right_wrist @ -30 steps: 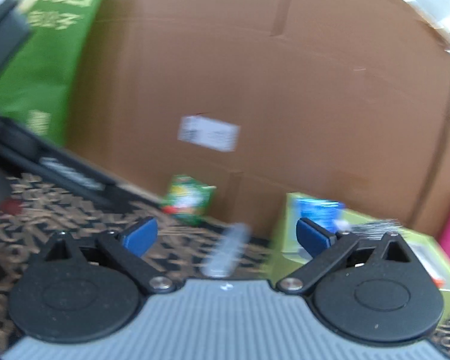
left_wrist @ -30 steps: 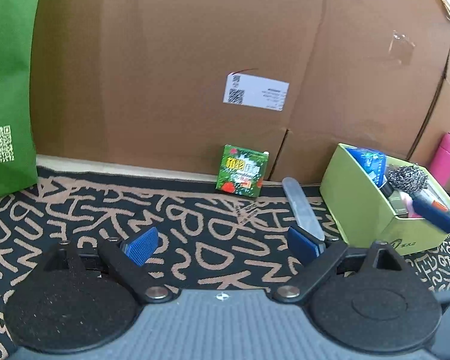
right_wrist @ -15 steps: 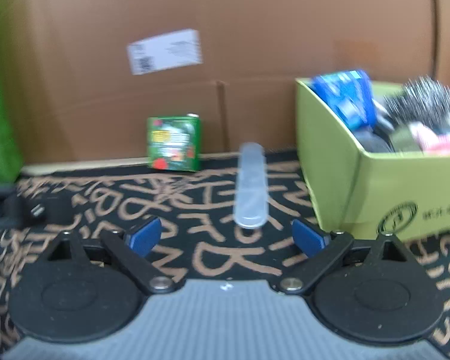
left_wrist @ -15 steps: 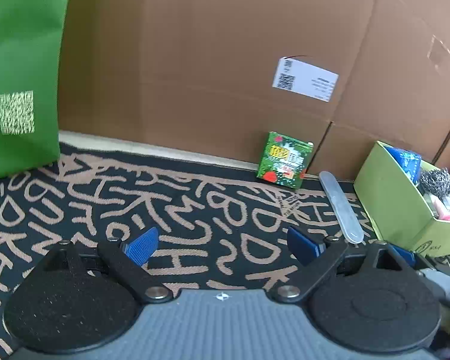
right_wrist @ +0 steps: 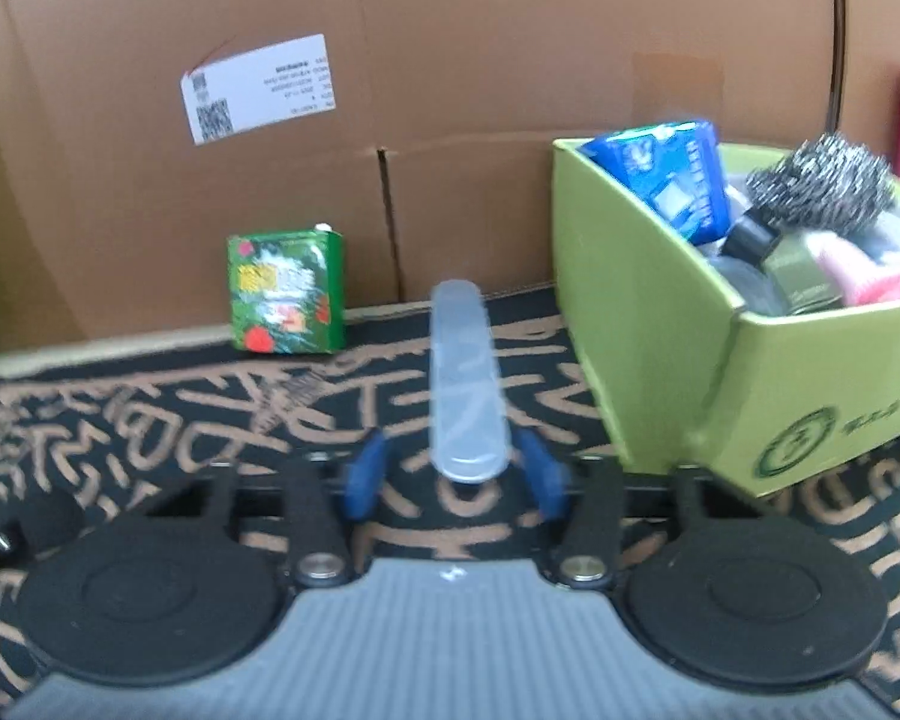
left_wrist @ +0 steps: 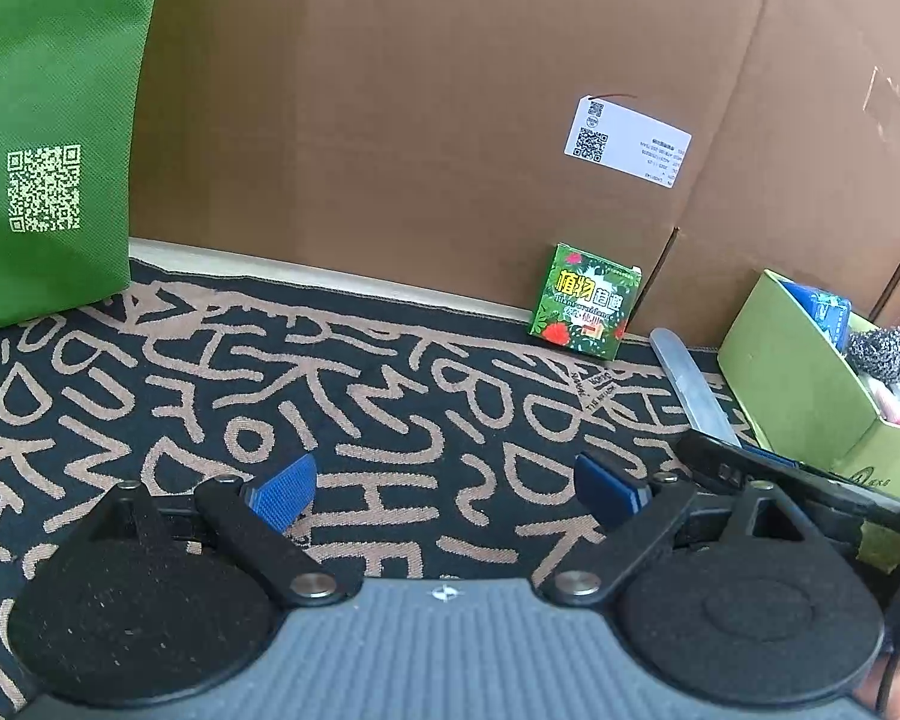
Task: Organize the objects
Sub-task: 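Grasp the green plant box with the left tool while the right tool holds the tube case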
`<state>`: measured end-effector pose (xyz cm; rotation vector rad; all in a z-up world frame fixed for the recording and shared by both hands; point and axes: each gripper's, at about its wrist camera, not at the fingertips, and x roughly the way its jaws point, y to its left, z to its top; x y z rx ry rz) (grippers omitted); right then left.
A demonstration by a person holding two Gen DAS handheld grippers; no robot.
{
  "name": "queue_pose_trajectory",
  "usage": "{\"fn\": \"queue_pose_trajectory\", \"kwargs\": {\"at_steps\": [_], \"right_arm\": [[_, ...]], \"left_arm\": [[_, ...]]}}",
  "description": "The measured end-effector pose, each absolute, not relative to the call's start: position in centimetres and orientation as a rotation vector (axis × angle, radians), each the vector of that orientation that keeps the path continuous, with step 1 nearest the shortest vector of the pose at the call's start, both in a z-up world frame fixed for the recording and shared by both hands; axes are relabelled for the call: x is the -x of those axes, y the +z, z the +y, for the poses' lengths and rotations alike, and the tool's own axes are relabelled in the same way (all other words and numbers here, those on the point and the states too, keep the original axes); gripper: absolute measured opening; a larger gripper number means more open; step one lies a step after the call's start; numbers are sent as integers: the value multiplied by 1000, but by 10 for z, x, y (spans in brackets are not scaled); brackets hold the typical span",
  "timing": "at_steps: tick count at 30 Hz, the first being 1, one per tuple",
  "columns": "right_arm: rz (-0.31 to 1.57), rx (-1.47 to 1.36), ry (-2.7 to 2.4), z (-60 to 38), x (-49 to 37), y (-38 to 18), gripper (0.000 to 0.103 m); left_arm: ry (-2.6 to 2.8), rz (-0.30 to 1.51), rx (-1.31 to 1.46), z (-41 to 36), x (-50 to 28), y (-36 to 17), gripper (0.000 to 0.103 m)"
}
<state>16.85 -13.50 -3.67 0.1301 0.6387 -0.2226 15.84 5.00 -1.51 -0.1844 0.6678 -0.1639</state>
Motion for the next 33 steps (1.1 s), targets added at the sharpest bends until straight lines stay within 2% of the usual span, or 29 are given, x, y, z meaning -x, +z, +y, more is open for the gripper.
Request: {"fn": "queue_pose_trajectory", "kwargs": {"at_steps": [1, 2, 12, 14, 16, 21, 24, 26, 27, 28, 29, 30, 31, 33], "right_arm": [[640, -120, -215, -138, -165, -37, 27], [641, -110, -207, -141, -161, -37, 26], [658, -42, -72, -139, -101, -37, 27], [653, -36, -60, -134, -84, -32, 33], [639, -29, -59, -132, -72, -30, 62], [579, 22, -46, -129, -79, -24, 73], [592, 40, -7, -129, -95, -25, 74], [608, 54, 4, -129, -103, -28, 73], [622, 45, 5, -131, -107, -30, 67], [649, 20, 7, -135, -113, -33, 55], [665, -20, 11, -142, -116, -34, 51], [651, -56, 5, -149, -113, -33, 35], [648, -63, -6, -154, -111, -33, 29], [651, -45, -25, -163, -102, -33, 27]], "left_arm": [[-170, 668, 186, 50, -158, -15, 96], [-175, 669, 192, 51, -158, -15, 96], [-210, 675, 214, 46, -156, -19, 96], [-217, 657, 220, 46, -154, -18, 96], [-223, 642, 217, 44, -152, -18, 96], [-267, 617, 196, 36, -151, -21, 96], [-246, 602, 171, 31, -157, -21, 96], [-246, 593, 156, 28, -165, -19, 96], [-252, 589, 147, 24, -170, -18, 96], [-259, 583, 135, 20, -176, -17, 96], [-261, 578, 123, 15, -183, -16, 96], [-259, 571, 110, 10, -191, -15, 96], [-254, 560, 97, 4, -199, -14, 96], [-248, 537, 69, -9, -214, -14, 96]]}}
